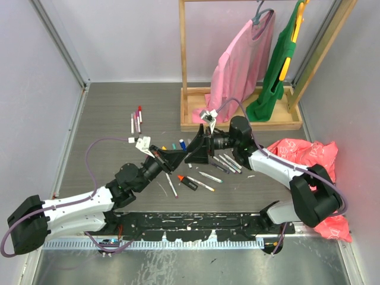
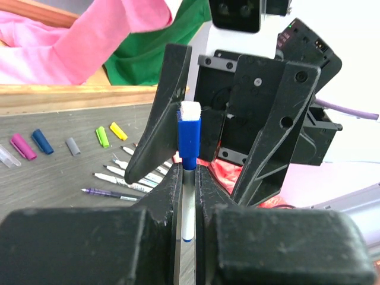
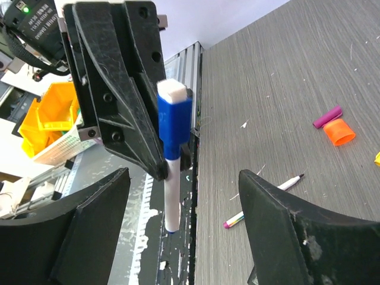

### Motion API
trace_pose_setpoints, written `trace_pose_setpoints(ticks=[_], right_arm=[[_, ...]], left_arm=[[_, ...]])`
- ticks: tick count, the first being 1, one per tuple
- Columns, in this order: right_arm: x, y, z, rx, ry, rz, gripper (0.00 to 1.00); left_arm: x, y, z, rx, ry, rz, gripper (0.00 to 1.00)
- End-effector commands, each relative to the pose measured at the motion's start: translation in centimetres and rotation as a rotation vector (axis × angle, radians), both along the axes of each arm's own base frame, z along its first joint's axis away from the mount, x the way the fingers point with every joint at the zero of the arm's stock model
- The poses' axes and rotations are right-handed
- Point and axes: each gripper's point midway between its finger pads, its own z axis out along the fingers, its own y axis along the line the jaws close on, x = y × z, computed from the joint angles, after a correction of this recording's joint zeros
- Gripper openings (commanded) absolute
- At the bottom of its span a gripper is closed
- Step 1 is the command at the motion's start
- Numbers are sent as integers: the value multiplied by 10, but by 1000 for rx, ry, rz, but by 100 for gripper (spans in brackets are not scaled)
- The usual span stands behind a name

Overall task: Open the pen caps
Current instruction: Pick up the pen from the center of the board.

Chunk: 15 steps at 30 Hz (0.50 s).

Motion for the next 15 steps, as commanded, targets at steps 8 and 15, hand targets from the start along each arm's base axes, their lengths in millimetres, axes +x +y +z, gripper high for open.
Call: trace_pose_setpoints(ticks=[8, 15], right_arm=[[-9, 13, -1, -10, -13, 48, 72], [-14, 16, -1, -14, -12, 82, 47]], left_arm=[[4, 11, 47, -110, -97, 65, 0], [4, 11, 46, -116, -90, 69, 0]])
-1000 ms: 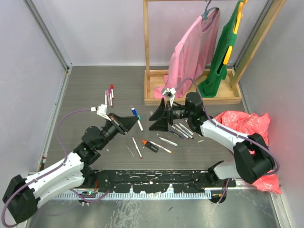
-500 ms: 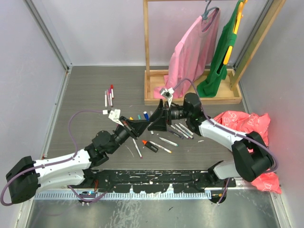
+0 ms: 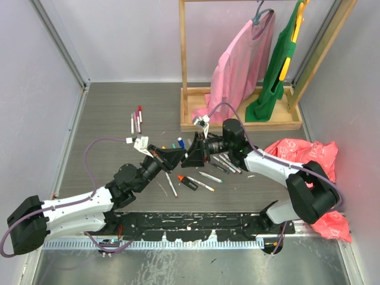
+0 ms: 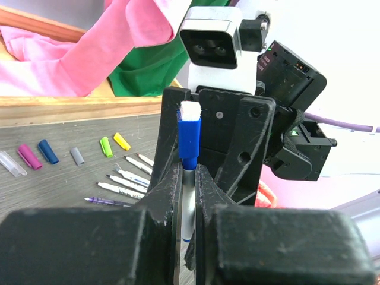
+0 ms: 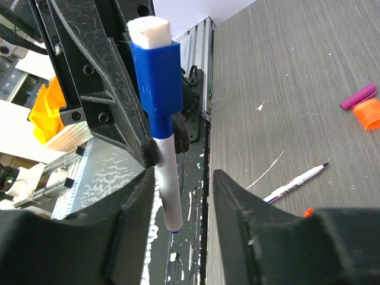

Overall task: Open the pen caps
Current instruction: Pick up the pen from the center of the board.

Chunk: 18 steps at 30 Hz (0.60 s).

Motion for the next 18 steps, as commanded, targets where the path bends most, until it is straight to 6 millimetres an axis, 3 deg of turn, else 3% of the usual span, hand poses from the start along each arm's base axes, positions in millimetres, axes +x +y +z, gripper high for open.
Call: trace_pose_setpoints(ticks=[1, 5, 18], right_arm=[[1, 4, 19, 40, -72, 28, 42], [1, 4, 22, 42, -78, 31, 33], [0, 2, 29, 51, -98, 38, 33]], left_arm=[[2, 6, 36, -97, -63, 33, 0], [2, 8, 35, -100, -56, 39, 0], [3, 7, 30, -96, -44, 38, 0]])
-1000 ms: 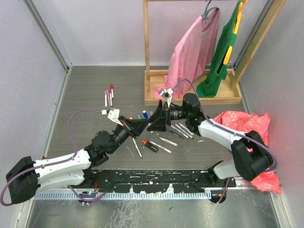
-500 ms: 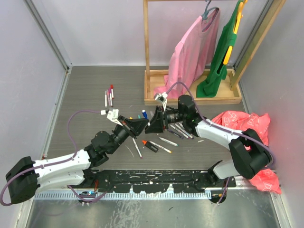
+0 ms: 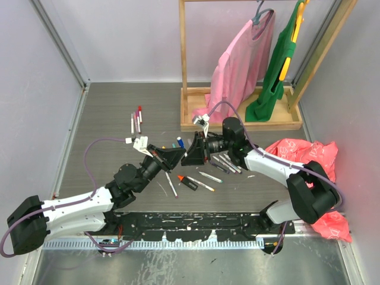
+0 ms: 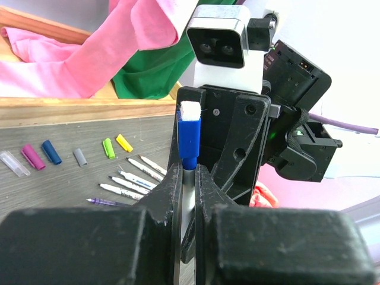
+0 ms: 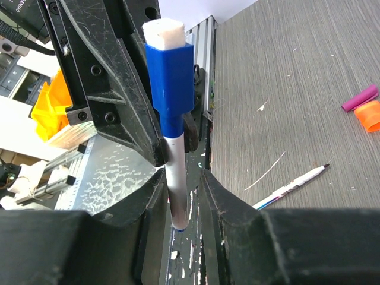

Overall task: Open the pen caps
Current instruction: Pick up the pen from the center of the board.

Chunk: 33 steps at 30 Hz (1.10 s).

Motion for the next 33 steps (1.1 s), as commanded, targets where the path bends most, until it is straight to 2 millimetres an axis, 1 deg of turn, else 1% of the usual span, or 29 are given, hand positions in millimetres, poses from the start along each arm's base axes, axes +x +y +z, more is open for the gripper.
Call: trace_pose_setpoints(ticks=[1, 18, 33], right_arm=[[1, 2, 28, 57, -95, 20, 33], [3, -1, 35, 64, -90, 16, 35], [6, -3, 37, 66, -89, 1, 31]], left_arm=[[0, 5, 29, -88, -47, 22, 0], [2, 4, 24, -81, -31, 24, 0], [3, 5, 22, -85, -29, 29, 0]])
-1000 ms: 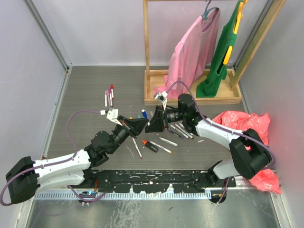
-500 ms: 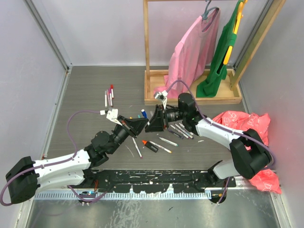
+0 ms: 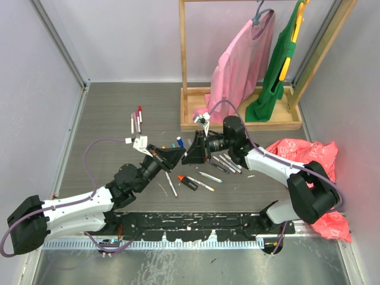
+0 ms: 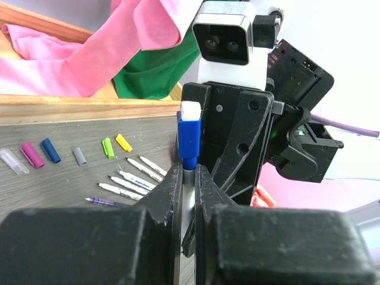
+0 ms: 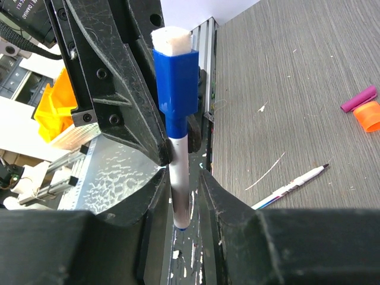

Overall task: Open the pen caps
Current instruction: Pick up the pen from the center of the board, then open the pen cap from the pen.

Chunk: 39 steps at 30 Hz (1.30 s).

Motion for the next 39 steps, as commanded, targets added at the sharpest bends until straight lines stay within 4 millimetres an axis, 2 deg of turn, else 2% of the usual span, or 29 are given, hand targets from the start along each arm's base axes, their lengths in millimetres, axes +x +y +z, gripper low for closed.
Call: trace_pose_setpoints(ticks=[1, 5, 9, 14, 17, 20, 24, 27, 33, 37, 39], right_arm=[[3, -1, 33, 65, -94, 2, 30], [2, -1, 33, 66, -96, 7, 17], [1, -1, 32, 65, -95, 16, 2], [2, -1, 31, 58, -92, 19, 1], [3, 0, 29, 47, -91, 21, 1], [3, -1, 27, 35, -90, 24, 1], [3, 0, 27, 30, -90, 25, 1], [4, 0, 26, 28, -91, 23, 1], [4, 0, 25, 22, -90, 23, 1], [5, 0, 24, 19, -92, 22, 1], [5, 0, 24, 18, -94, 22, 1]], left_arm=[[1, 4, 23, -73, -45, 22, 0], [1, 4, 23, -73, -44, 24, 3], [2, 7, 23, -81, -37, 34, 23], [5, 18, 27, -122, -11, 74, 52], [7, 30, 34, -151, 8, 92, 62], [11, 37, 42, -137, 50, 79, 64], [18, 40, 37, -88, 145, 79, 67], [19, 35, 33, -57, 183, 65, 67], [19, 17, 40, -19, 205, 8, 67], [24, 9, 36, 4, 226, -1, 59], [25, 6, 35, 6, 231, -4, 52]])
